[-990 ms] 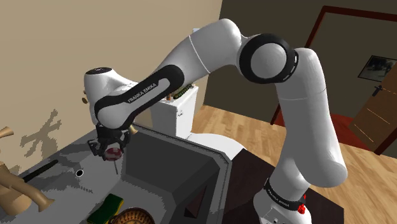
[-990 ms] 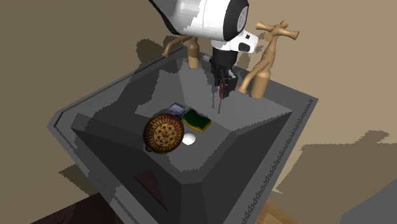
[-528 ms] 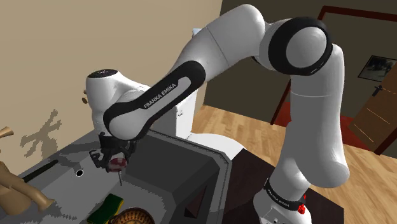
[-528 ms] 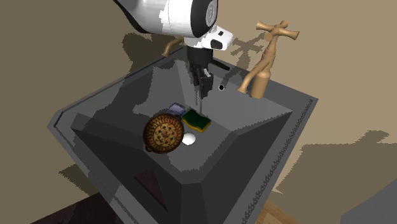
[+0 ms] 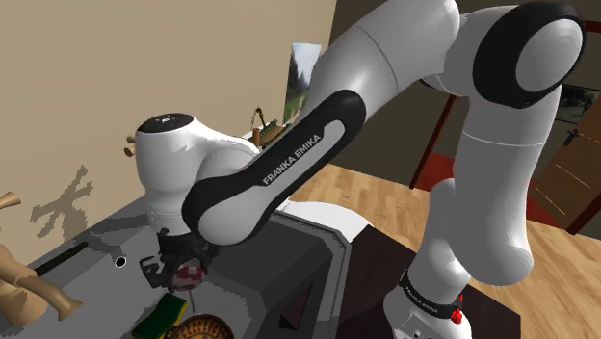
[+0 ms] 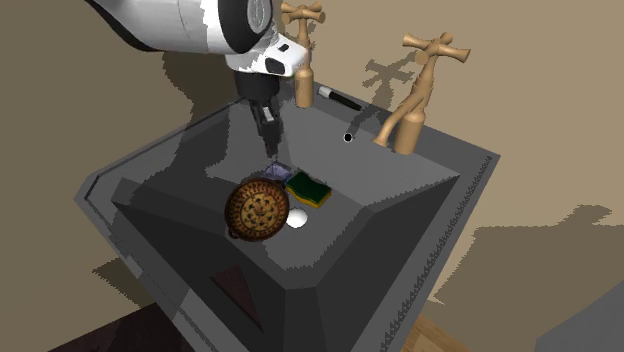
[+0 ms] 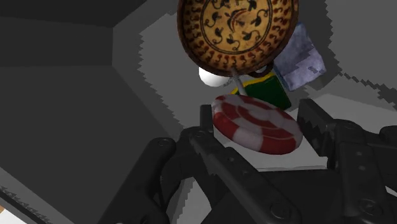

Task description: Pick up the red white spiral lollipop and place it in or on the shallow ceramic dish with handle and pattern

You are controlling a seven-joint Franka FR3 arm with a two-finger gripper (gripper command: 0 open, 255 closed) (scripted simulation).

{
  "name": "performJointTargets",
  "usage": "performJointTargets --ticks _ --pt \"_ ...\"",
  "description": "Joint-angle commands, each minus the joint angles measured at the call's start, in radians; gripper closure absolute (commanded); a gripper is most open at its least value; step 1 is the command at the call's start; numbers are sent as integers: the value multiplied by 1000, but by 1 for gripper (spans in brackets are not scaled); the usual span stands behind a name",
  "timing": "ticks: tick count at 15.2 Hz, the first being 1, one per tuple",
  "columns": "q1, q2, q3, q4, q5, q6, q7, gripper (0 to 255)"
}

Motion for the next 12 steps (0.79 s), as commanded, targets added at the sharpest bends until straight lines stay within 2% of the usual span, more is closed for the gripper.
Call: performJointTargets --ticks 1,7,12 --pt "18 -49 18 -58 13 10 31 255" --pt "85 -161 82 -166 54 8 136 255" --pt "87 -109 78 -183 23 73 158 255"
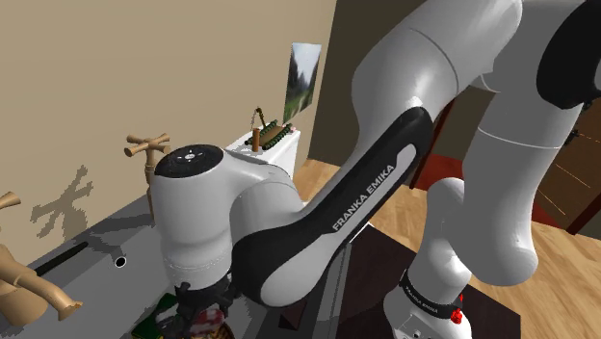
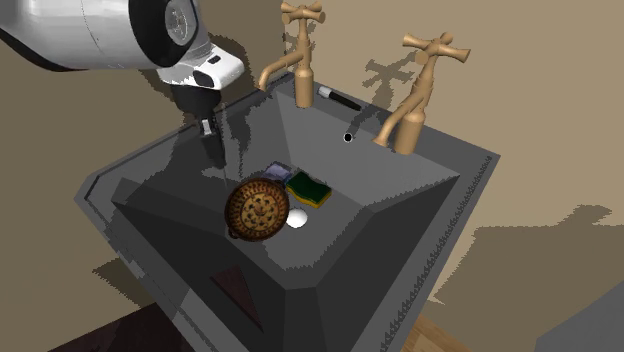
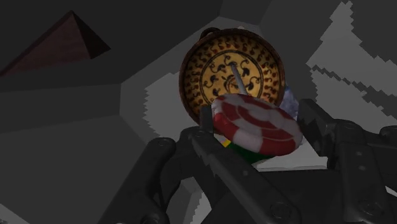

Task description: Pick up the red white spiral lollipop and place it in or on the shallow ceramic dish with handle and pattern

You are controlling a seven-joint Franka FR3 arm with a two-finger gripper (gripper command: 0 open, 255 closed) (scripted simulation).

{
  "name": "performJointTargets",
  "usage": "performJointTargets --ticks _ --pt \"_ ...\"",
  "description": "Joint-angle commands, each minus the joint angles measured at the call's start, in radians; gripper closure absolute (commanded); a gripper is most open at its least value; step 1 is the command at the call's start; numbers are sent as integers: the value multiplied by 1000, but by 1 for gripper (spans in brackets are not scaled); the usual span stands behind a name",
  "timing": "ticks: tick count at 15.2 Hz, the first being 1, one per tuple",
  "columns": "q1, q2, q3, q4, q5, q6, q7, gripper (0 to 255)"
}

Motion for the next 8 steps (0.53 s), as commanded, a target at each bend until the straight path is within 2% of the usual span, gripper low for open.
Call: performJointTargets --ticks 1,8 --pt "2 19 -2 -10 -12 28 10 255" --pt "11 100 -17 -23 -66 115 49 255"
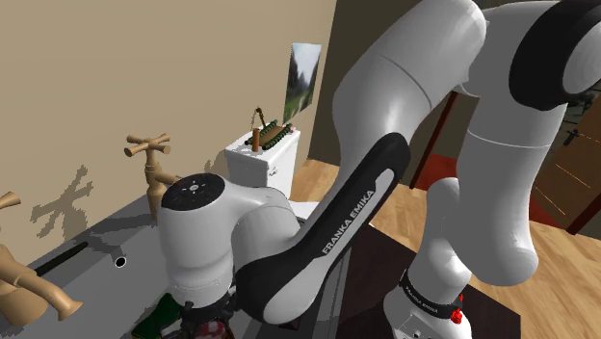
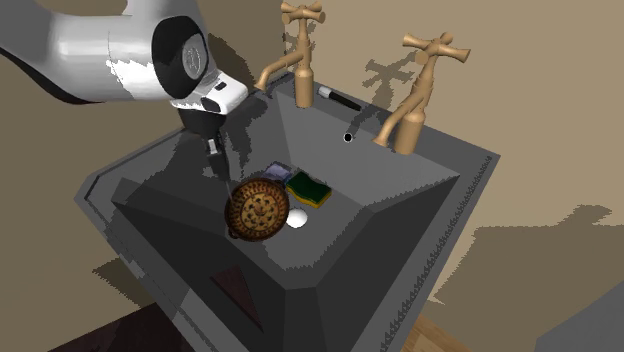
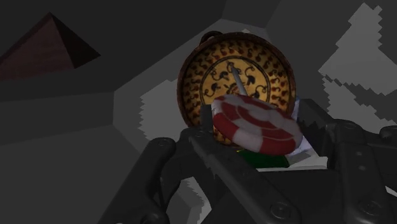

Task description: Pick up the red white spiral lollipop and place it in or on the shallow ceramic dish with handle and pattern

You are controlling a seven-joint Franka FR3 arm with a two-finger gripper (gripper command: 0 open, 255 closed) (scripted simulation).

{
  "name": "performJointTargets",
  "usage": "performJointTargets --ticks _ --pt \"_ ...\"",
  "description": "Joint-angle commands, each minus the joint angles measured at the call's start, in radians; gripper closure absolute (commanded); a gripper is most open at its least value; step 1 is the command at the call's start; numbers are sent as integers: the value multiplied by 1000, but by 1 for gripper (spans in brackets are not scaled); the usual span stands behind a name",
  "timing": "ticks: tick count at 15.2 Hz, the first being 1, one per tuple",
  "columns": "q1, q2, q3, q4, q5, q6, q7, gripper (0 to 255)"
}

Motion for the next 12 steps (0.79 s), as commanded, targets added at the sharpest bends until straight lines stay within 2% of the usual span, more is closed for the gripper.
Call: performJointTargets --ticks 1,9,12 --pt "5 28 -6 -2 -19 28 15 255" --pt "27 130 -40 1 -90 121 66 255" --pt "28 130 -41 1 -89 121 66 255"
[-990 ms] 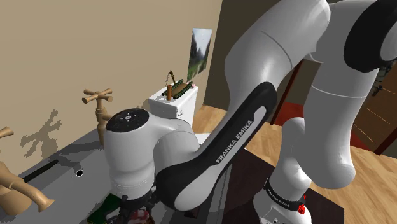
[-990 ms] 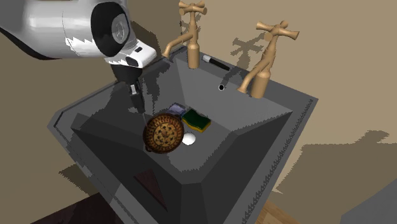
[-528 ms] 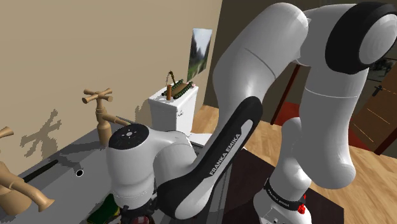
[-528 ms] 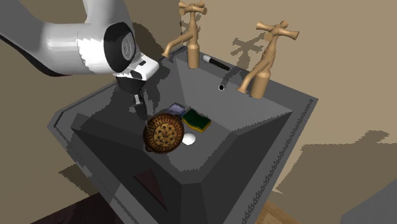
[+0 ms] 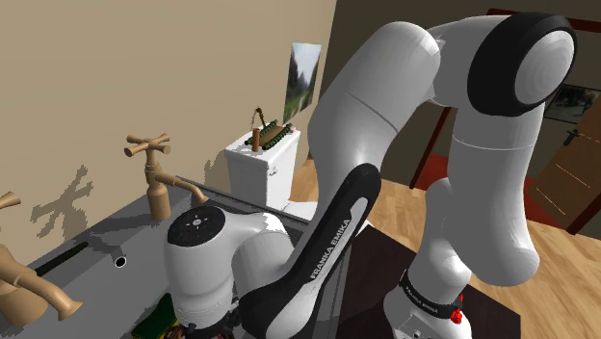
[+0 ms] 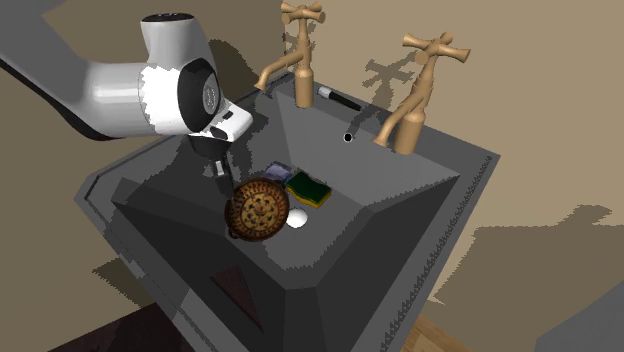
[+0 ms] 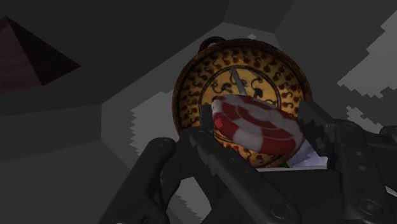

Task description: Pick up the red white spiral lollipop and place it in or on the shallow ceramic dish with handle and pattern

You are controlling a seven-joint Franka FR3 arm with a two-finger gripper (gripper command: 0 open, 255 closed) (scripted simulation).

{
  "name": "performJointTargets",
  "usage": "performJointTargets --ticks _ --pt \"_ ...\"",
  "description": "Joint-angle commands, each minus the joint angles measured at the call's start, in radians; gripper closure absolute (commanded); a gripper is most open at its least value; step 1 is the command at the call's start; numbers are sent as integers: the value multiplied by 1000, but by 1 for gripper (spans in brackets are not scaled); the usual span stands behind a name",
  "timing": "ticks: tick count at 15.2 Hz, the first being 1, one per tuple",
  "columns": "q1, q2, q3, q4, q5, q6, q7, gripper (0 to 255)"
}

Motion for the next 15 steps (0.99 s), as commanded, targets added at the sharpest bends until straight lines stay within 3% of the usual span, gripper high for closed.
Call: performJointTargets --ticks 1,5,6,11,15 --pt "1 2 -1 1 -1 1 1 255" --pt "1 2 -1 1 -1 1 1 255" --pt "1 2 -1 1 -1 1 1 0" --pt "1 2 -1 1 -1 1 1 0" --pt "-27 -118 42 0 80 -110 -57 0"
